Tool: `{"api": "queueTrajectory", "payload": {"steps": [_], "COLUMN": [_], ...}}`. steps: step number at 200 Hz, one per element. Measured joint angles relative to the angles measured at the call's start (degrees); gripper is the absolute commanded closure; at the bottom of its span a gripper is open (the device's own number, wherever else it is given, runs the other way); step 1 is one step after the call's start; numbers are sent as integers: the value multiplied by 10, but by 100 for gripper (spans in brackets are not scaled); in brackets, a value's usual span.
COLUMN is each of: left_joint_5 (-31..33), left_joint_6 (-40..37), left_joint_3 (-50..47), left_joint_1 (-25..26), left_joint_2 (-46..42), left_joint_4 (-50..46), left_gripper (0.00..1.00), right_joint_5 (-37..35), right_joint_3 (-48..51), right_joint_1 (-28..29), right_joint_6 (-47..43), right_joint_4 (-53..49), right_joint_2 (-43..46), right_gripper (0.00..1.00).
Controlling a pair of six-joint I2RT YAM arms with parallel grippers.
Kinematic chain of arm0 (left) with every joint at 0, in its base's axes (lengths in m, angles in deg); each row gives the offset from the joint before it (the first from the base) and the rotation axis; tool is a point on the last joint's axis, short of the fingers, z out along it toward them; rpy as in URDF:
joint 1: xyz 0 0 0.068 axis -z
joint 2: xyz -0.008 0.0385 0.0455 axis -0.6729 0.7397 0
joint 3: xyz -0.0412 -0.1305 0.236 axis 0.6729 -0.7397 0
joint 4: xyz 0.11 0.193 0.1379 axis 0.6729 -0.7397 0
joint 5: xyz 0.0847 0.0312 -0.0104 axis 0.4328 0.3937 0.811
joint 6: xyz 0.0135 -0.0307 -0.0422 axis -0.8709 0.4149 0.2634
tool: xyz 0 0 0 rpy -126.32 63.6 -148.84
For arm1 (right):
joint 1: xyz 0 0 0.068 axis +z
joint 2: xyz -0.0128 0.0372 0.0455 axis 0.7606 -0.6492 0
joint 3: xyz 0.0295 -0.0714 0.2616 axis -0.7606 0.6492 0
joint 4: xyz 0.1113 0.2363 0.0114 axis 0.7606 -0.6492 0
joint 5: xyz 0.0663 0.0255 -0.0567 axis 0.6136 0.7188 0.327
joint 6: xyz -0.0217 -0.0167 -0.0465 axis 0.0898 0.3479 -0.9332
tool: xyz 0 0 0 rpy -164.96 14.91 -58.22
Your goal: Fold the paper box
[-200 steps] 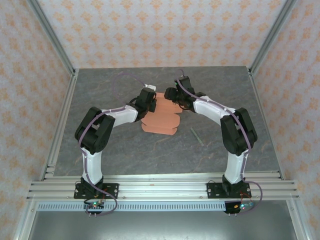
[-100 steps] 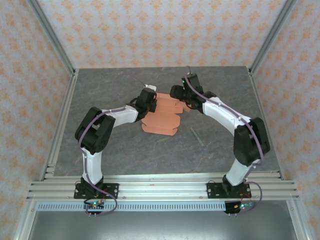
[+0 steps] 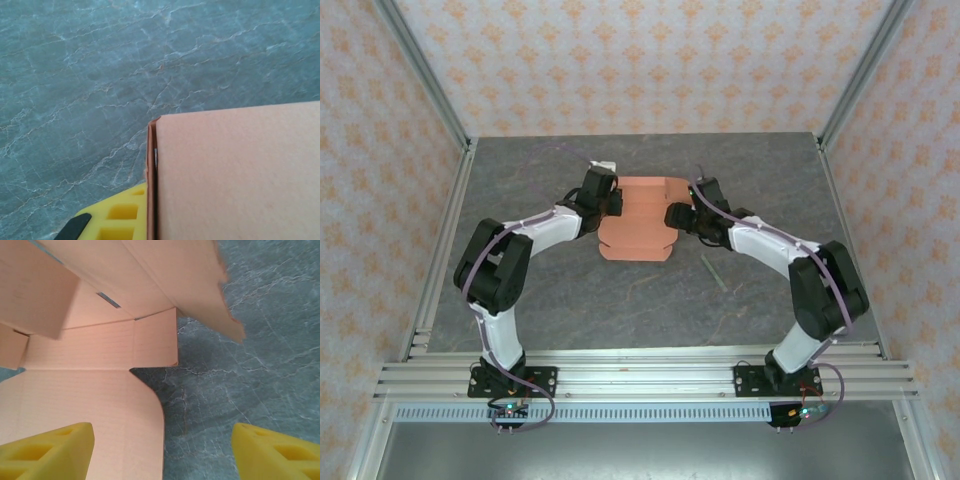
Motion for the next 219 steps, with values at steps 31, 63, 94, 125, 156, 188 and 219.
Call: {"api": "queueTrajectory", "payload": {"steps": [31,63,94,125,156,188,219], "left_joint_5": [-9,-17,-21,-21,-21,-21,-21], "left_joint_6": [8,10,10,10,10,14,14], "left_joint_3": [0,-3,-7,-10,-10,-10,-10], "left_joint_1": [2,2,2,2,2,2,2], "left_joint_2": [-7,-7,-7,-7,-7,-7,-7], "left_joint_4": [-6,-11,-12,-12,-12,-12,-14], "left_gripper": [100,100,100,100,100,100,100], "right_joint_5": [10,10,9,10,28,57,76], "right_joint_3": [0,-6,-16,-23,-25,-26,-29], "right_joint_1": [0,0,0,0,0,2,6], "right_joint_6": [6,10,10,4,-2,0,0], "right_joint_4": [27,51,74,89,119,148,167], "right_joint_2": [-30,-45,-60,-63,-63,-71,-89], "right_gripper": [29,31,34,41,50,54,57]}}
